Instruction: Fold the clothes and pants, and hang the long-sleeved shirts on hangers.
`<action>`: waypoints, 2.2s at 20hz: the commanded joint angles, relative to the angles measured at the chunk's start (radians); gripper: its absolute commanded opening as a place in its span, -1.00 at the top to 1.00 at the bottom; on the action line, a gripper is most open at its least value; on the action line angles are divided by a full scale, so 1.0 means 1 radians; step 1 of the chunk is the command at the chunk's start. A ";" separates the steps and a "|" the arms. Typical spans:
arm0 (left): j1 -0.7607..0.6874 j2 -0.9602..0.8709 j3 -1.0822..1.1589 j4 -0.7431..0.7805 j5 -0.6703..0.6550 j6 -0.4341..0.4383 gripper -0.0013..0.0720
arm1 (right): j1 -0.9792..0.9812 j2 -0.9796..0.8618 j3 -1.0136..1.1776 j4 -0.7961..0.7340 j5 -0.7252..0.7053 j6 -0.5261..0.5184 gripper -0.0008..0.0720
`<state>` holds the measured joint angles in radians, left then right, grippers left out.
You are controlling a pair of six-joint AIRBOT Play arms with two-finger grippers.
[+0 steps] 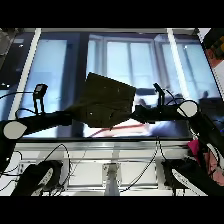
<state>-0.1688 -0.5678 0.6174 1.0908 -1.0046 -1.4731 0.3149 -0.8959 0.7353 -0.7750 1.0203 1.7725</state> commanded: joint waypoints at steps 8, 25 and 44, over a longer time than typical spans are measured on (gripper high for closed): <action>0.000 -0.489 0.249 -0.143 0.404 0.094 0.91 | -0.062 -0.293 0.108 -0.005 -0.509 0.074 0.92; -0.135 -0.958 0.599 -0.095 0.993 0.121 -0.76 | -0.171 -0.631 0.377 0.006 -0.668 0.042 -0.42; -0.060 -0.288 0.599 -0.096 0.263 0.296 -0.75 | -0.317 -1.025 0.740 0.090 0.349 -0.322 -0.91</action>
<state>-0.2302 -0.8806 1.2156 0.9947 -0.7250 -1.1805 -0.0402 -1.8801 1.4513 -0.6926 1.3678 1.4525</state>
